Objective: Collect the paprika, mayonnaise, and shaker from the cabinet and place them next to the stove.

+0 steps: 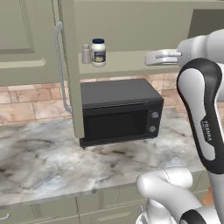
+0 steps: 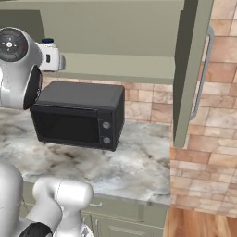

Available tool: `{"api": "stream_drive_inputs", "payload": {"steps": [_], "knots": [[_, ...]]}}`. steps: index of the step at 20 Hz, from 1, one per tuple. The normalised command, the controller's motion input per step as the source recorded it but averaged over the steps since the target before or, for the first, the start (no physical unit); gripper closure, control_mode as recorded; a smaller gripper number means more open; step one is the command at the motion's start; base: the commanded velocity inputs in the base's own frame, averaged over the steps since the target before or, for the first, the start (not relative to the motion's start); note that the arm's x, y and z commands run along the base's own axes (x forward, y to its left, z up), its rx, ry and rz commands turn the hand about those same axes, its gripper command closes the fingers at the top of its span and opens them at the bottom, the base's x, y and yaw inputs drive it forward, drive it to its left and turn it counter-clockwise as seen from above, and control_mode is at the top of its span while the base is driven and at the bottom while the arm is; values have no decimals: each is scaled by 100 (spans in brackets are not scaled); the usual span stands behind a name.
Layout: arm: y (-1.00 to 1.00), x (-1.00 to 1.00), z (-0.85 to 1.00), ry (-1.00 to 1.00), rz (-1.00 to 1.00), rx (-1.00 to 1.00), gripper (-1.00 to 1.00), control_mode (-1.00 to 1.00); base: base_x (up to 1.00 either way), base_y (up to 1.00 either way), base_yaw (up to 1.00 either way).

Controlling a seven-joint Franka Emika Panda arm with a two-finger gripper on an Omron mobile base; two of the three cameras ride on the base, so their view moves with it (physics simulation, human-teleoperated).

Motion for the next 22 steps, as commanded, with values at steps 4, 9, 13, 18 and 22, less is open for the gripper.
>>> {"api": "stream_drive_inputs", "payload": {"steps": [4,9,13,18,22], "knots": [[-1,31,25,-3,9,0,-100,-100,0,0,0],[-15,27,8,-9,13,0,-100,-100,0,0,0],[-23,26,10,-13,13,0,-100,-100,0,0,0],[-31,18,8,-11,12,0,-100,-100,0,0,0],[-20,25,1,-2,8,0,-100,-100,0,0,0]]}}
